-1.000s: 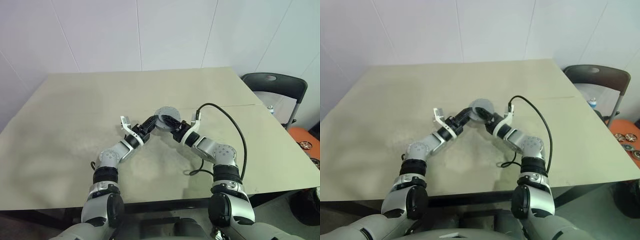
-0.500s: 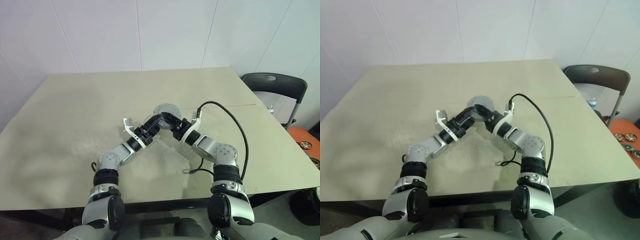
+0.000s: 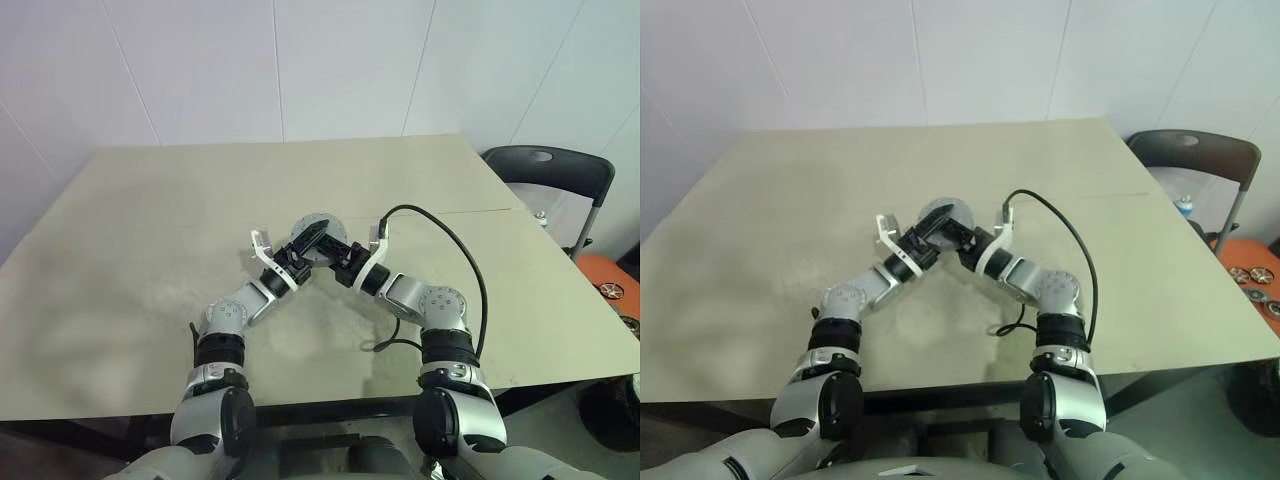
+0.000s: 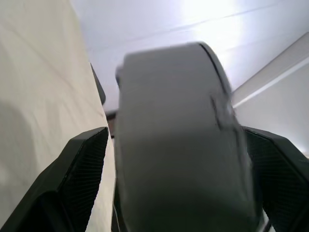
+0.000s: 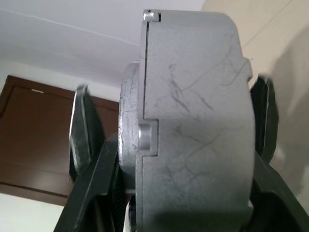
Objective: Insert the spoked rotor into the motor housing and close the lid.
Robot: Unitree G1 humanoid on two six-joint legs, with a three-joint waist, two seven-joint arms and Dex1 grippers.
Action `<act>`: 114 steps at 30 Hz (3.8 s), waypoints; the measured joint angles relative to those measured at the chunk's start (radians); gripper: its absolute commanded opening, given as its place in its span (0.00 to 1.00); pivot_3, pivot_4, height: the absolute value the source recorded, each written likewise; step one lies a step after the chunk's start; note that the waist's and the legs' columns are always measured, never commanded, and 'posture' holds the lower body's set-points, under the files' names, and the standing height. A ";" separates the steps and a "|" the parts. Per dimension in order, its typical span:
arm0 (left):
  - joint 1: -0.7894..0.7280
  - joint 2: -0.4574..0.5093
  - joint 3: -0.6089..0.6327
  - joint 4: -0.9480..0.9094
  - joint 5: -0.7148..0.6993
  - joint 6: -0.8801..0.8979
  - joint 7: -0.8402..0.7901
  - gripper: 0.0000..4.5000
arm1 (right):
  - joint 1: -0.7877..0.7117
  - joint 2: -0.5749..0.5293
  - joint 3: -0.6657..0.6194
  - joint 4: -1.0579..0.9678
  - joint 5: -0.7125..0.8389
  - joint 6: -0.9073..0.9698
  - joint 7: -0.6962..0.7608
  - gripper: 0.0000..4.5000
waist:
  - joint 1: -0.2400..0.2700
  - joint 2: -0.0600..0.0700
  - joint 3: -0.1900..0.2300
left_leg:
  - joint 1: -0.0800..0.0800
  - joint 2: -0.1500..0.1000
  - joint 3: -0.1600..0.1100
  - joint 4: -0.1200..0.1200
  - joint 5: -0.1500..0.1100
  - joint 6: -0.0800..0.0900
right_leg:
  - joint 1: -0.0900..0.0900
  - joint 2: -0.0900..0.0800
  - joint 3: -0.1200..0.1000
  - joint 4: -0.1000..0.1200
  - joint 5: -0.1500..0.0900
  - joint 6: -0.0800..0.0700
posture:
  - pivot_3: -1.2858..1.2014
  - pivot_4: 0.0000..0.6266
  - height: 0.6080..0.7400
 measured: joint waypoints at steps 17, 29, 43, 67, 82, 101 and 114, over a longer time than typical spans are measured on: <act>0.002 0.026 0.049 0.012 -0.024 -0.004 0.042 1.00 | 0.007 -0.008 0.012 -0.011 0.012 0.032 0.033 0.47 | 0.000 0.000 0.000 | 0.000 0.000 0.000 0.000 0.000 0.000 | 0.000 0.000 0.000 0.001 0.000 0.000 | 0.52 0.00 1.00; 0.002 0.028 0.050 0.012 -0.026 0.007 0.045 0.96 | 0.007 -0.010 0.013 -0.011 0.012 0.034 0.033 0.47 | 0.000 0.000 0.000 | 0.000 0.000 0.000 0.000 0.000 -0.001 | 0.000 0.000 0.000 0.001 0.000 0.000 | 0.52 0.00 1.00; 0.009 0.026 0.035 -0.015 -0.029 0.005 0.029 0.48 | 0.011 -0.018 0.019 -0.008 -0.008 0.030 0.031 0.63 | 0.000 0.000 0.000 | 0.000 0.000 0.000 0.001 0.000 -0.001 | 0.000 0.000 0.000 0.001 0.000 0.000 | 0.52 0.00 1.00; -0.003 0.064 0.188 0.037 -0.007 -0.431 0.176 0.48 | -0.001 -0.010 0.019 -0.021 0.030 0.032 0.070 0.99 | -0.004 -0.001 -0.001 | 0.001 0.001 0.000 0.001 0.001 -0.001 | 0.000 0.001 0.000 0.002 0.000 0.000 | 0.52 0.00 1.00; -0.002 0.224 0.282 0.223 0.063 -0.742 0.219 0.48 | -0.007 -0.012 0.032 -0.029 0.032 0.040 0.079 0.99 | 0.003 -0.005 -0.003 | -0.002 -0.003 -0.003 0.001 0.001 -0.001 | 0.000 -0.003 0.000 0.000 0.002 0.003 | 0.52 0.00 1.00; -0.020 0.272 0.287 0.341 0.130 -0.918 0.295 0.64 | -0.015 -0.020 0.046 -0.024 0.030 0.054 0.092 1.00 | -0.001 -0.008 -0.005 | 0.000 -0.003 -0.003 0.001 0.002 -0.002 | 0.000 -0.003 -0.001 0.002 0.002 0.003 | 0.52 0.00 1.00; -0.044 0.321 0.272 0.407 0.240 -1.076 0.528 0.99 | -0.015 -0.029 0.056 -0.006 0.028 0.053 0.096 1.00 | -0.026 -0.009 -0.007 | 0.006 0.000 -0.003 0.001 0.002 -0.003 | 0.002 -0.002 0.000 0.007 0.002 0.003 | 0.52 0.00 1.00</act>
